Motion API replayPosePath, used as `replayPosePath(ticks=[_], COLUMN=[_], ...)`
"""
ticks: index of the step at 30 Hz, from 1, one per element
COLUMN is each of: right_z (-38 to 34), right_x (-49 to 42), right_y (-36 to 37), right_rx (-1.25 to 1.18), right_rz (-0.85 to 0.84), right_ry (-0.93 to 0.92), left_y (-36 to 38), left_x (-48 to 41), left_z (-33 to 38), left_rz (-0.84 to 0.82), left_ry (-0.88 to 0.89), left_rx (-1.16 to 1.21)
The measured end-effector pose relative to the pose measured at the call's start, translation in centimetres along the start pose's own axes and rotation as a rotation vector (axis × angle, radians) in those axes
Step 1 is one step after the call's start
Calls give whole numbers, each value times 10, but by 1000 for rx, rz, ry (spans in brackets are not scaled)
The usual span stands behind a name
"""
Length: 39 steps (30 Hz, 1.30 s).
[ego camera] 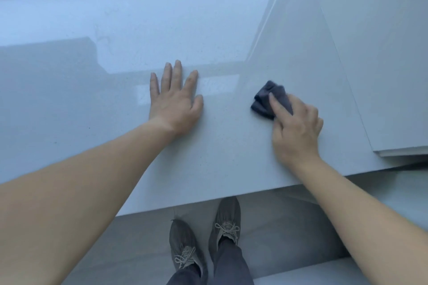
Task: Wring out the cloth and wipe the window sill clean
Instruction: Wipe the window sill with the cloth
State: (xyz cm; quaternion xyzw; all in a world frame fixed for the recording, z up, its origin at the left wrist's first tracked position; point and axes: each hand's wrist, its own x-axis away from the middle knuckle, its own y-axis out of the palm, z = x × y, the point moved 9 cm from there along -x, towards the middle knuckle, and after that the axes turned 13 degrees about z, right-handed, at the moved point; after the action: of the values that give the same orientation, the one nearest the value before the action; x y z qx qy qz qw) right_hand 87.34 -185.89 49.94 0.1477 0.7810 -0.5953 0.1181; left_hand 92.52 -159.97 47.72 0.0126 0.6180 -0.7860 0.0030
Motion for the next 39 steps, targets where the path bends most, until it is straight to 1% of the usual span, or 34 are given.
replayPosePath(ticks=[1,2,3,5,7,8,9,10,13,14,15,16,18,20,21,22,23,26,27,28,30,32,33,34,36,38,39], right_z=[0,-9,-23,-52,-63,-60,-53,-44,-22,-23,-32,-46,-73,-78,-75,-68,-60,-40,-46,-58,-84,-91,-86,-75,-42,-18,-20], right_x=[-10,-13,-12,-1,-1,-11,-27,-48,-117,-130,-136,-135,-121,-115,-124,-140,-161,-210,-213,-210,-194,-188,-200,-219,-268,-300,-305], right_y=[6,10,13,17,17,19,24,30,53,61,67,69,72,76,78,81,86,104,106,106,105,107,109,112,121,132,135], right_rx=[12,18,7,-49,-110,-124,-119,-101,-52,-49,-56,-78,-149,-200,-200,-179,-140,-25,-9,-26,-120,-175,-168,-134,-21,35,51], right_rz=[0,-2,-10,-52,-76,-73,-71,-63,-55,-72,-84,-87,-99,-148,-151,-137,-107,-73,-68,-58,-72,-115,-110,-84,-25,-33,-41], right_ry=[66,75,28,-167,-358,-412,-417,-374,-70,-3,11,-38,-242,-393,-436,-427,-364,-51,-18,-50,-252,-441,-479,-443,-213,39,91], left_y=[1,1,1,0,0,0,0,0,-2,-5,-7,-10,-17,-20,-19,-17,-15,-16,-17,-18,-16,-11,-8,-7,-6,-6,-4], left_x=[0,0,0,0,0,-1,-2,-2,-3,-5,-7,-11,-22,-36,-44,-52,-62,-91,-100,-109,-128,-146,-157,-168,-192,-214,-222], left_z=[0,0,0,-1,-2,-2,-1,-2,-3,-3,-2,-1,1,3,4,4,4,1,0,-2,-5,-4,-2,1,10,19,22], left_rz=[-3,-4,-5,-1,3,2,-2,-8,-27,-22,-10,9,70,105,103,96,94,116,123,126,115,62,35,18,23,51,60], left_ry=[4,8,10,3,-10,-16,-22,-28,-57,-68,-78,-89,-104,-107,-102,-99,-95,-77,-76,-77,-76,-60,-42,-16,41,66,62], left_rx=[-16,-21,-19,-20,-23,-21,-16,-3,57,70,74,68,48,43,47,55,65,82,89,94,92,83,80,79,85,104,110])
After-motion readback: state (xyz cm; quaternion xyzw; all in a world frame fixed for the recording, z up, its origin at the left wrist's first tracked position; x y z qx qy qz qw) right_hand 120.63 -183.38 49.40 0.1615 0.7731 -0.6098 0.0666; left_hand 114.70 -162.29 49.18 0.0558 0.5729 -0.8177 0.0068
